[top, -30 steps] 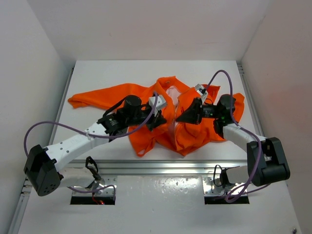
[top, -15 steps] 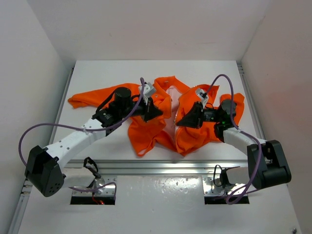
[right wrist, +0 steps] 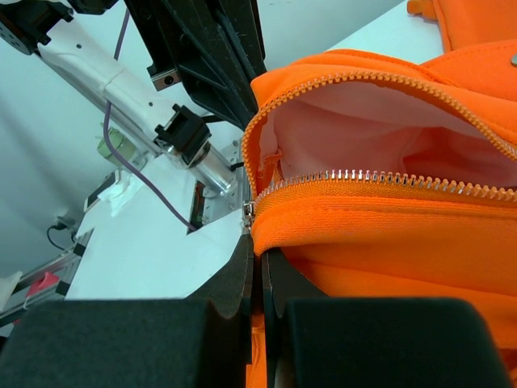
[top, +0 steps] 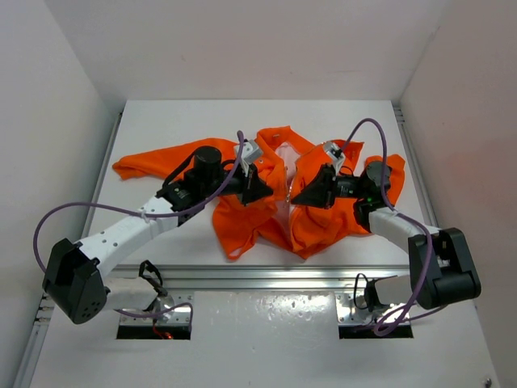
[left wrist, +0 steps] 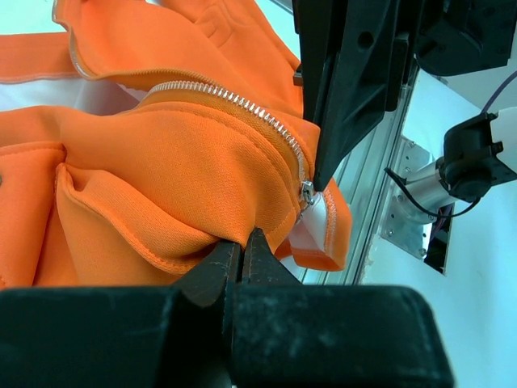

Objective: Zip up the jacket

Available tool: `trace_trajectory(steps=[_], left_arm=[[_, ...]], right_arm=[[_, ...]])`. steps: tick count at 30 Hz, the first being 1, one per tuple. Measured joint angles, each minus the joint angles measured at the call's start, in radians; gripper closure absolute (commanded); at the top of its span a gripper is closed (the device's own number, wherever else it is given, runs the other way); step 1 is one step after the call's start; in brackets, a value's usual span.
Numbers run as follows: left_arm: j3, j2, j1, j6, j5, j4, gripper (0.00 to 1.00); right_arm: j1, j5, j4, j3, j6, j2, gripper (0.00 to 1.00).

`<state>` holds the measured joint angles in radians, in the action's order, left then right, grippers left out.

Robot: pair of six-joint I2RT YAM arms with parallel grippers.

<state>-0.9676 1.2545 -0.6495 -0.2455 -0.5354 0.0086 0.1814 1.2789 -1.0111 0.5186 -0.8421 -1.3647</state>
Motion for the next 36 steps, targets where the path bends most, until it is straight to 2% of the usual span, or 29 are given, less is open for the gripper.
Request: trace_trajectory(steps=[15, 34, 36], left_arm=[[-0.007, 0.023, -0.001, 0.011, 0.000, -0.010, 1.00], [-0.011, 0.017, -0.085, 0.180, 0.054, -0.092, 1.00], [-0.011, 0.014, -0.087, 0.187, 0.059, -0.096, 0.97]], right_arm=[[0.006, 0.005, -0.002, 0.000, 0.004, -0.004, 1.00], [0.006, 0.024, 0.047, 0.000, 0.042, -0.004, 1.00], [0.006, 0.027, 0.048, 0.000, 0.044, -0.004, 1.00]])
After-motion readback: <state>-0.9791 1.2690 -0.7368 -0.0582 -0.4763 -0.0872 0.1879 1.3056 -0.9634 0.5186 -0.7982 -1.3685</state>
